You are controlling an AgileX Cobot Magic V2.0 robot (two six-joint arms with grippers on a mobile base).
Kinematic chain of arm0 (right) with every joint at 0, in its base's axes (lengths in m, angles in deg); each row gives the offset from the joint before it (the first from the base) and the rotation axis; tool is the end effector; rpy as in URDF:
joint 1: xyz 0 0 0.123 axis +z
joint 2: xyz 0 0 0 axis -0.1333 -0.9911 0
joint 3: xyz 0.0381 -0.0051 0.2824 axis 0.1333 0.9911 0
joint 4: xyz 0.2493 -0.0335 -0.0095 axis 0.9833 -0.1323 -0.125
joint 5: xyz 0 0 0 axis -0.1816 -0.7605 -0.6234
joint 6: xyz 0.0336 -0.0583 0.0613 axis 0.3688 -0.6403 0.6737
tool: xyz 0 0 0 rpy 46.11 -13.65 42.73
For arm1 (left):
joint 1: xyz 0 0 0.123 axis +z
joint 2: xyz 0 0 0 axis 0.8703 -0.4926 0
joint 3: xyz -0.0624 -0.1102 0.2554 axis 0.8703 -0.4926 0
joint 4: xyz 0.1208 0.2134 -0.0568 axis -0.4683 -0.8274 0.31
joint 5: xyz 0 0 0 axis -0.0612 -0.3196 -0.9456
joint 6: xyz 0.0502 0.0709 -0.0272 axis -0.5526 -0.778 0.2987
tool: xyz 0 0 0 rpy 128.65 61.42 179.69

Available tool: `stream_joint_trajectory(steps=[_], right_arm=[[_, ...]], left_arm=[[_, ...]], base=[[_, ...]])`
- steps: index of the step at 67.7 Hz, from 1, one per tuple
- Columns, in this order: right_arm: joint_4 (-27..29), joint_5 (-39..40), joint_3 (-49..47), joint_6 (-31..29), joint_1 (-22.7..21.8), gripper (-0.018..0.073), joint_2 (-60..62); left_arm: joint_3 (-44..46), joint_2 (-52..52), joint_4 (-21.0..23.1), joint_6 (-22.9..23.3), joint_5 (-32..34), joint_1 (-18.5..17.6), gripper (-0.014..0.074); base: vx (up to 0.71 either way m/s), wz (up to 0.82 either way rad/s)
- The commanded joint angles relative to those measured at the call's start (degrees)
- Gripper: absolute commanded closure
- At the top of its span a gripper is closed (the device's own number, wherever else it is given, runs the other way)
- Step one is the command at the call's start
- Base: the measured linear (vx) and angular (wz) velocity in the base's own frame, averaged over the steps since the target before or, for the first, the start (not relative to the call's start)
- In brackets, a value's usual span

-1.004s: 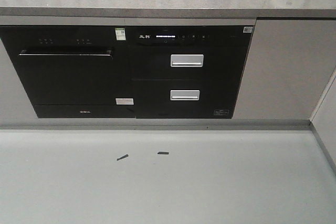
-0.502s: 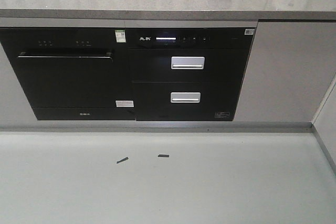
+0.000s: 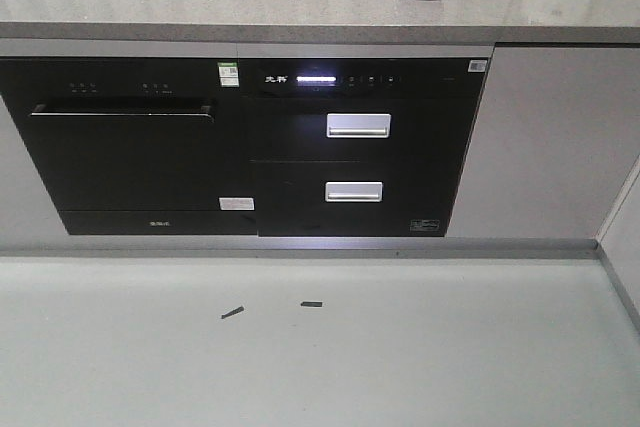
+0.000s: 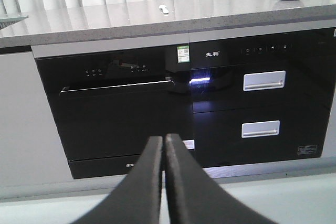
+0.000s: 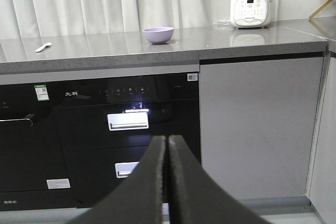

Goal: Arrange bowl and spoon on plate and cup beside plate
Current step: 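Continue driving closer to the counter holding the spoon and bowl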

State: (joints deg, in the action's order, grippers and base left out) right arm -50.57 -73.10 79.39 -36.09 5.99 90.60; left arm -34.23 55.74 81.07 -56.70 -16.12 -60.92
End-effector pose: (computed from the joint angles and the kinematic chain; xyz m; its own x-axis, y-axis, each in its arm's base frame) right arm 0.0567 -0.0030 0.1976 -0.0021 0.0594 -0.9982 0.0449 0.9972 0.0592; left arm 0.0569 0.0005 0.1879 -0.1222 0.0082 -0.9925 -0.0009 1.0000 0.0084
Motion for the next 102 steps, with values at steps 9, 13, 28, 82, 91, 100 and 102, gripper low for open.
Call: stream_joint_trajectory(steps=[9,13,28,82,91,100,102], right_arm=[[-0.6,4.4,0.2,-0.1,-0.4,0.0562,0.6],[-0.6,4.4,0.2,-0.1,-0.4,0.0562,0.6],[-0.6,4.4,0.2,-0.1,-0.4,0.0562,0.6],[-0.6,4.4,0.2,-0.1,-0.4,0.0562,0.6],[-0.6,4.4,0.2,-0.1,-0.4,0.0562,0.6],[-0.6,4.4,0.2,-0.1,-0.4,0.0562,0.6],[-0.6,4.4,0.2,-0.1,-0.4,0.0562,0.6]], left_arm=[[0.4,-0.9,0.2,0.7,4.1,0.1,0.0603],[0.4,-0.9,0.2,0.7,4.1,0.1,0.0603],[0.4,-0.9,0.2,0.7,4.1,0.1,0.0603],[0.4,-0.9,0.2,0.7,4.1,0.1,0.0603],[0.4,-0.9,0.2,0.7,4.1,0.1,0.0603],[0.4,-0.9,0.2,0.7,4.1,0.1,0.0603],[0.4,-0.9,0.2,0.7,4.1,0.1,0.0603]], base=[[0.06,-0.01],[0.06,-0.01],[0.07,0.00],[0.09,0.00],[0.11,0.00],[0.12,0.01],[0.12,0.02]])
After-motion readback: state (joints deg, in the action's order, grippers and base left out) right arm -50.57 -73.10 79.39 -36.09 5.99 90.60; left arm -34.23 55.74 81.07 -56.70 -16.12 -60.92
